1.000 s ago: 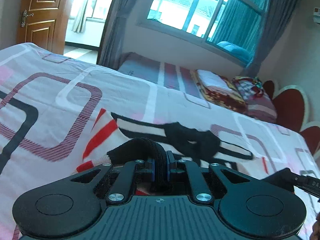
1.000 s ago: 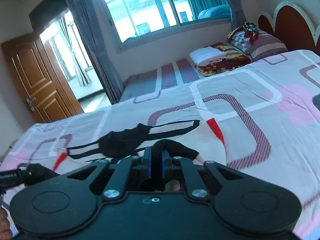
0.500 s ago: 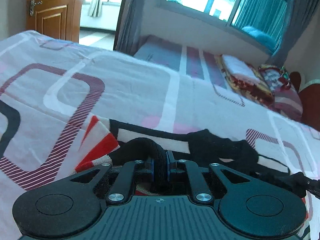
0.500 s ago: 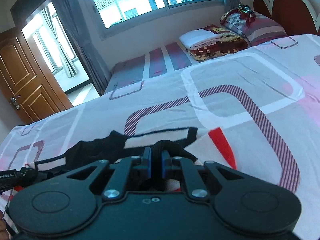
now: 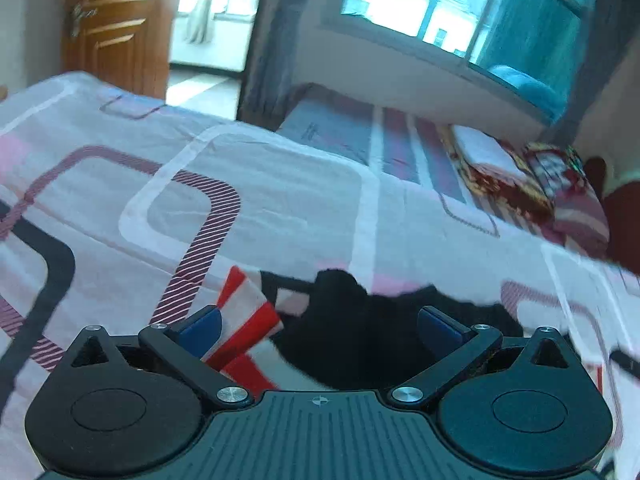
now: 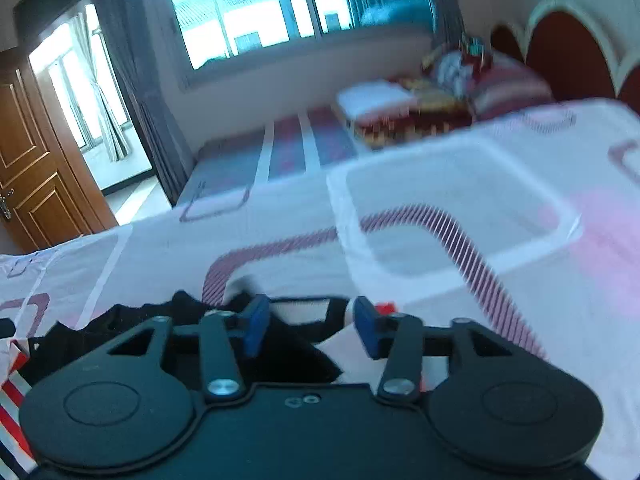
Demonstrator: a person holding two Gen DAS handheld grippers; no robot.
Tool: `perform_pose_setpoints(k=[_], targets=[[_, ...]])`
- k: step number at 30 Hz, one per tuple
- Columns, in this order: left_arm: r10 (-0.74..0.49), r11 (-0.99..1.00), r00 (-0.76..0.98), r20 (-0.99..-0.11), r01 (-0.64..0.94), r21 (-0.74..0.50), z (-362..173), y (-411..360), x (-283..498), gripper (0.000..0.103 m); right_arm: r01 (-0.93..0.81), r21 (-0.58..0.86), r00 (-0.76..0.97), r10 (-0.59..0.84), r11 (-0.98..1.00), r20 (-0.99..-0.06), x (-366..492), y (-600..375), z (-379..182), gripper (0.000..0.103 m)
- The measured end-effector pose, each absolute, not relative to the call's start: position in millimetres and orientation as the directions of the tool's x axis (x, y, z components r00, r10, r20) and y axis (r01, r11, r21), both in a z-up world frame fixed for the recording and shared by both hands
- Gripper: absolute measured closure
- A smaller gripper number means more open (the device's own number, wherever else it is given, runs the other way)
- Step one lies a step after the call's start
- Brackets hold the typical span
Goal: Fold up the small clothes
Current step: 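Lift the hem with both tools and fold it over toward the collar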
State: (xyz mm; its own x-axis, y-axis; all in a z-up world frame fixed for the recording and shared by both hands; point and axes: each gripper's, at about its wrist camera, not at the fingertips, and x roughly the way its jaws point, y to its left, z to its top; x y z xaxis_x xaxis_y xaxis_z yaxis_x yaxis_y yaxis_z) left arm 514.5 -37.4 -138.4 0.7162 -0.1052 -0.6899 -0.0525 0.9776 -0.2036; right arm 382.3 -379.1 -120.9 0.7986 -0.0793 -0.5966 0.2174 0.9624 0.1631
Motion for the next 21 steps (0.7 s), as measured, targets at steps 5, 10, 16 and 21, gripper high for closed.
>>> perform_pose_setpoints(k=[5, 10, 16, 21], targets=[[-0.145, 0.989, 0.691, -0.709, 0.089, -0.115, -150, -67, 489, 0.0, 0.038, 0.052, 0.786, 0.002, 0.998, -0.618, 375, -341, -119, 0.06], [-0.038, 0.999, 0.659, -0.751, 0.046, -0.01, -182, -73, 494, 0.0, -0.103, -0.055, 0.711, 0.035, 0.993, -0.703, 382, -301, -148, 0.061], [-0.005, 0.999, 0.69, -0.724, 0.037, 0.029, -187, -63, 480, 0.0, -0.065, -0.134, 0.734, -0.043, 0.989, -0.678, 382, -325, -165, 0.053], [0.065, 0.998, 0.704, -0.707, -0.054, 0.037, -175, -53, 463, 0.0, -0.026, -0.124, 0.733, -0.066, 0.992, -0.677, 375, -327, -162, 0.053]])
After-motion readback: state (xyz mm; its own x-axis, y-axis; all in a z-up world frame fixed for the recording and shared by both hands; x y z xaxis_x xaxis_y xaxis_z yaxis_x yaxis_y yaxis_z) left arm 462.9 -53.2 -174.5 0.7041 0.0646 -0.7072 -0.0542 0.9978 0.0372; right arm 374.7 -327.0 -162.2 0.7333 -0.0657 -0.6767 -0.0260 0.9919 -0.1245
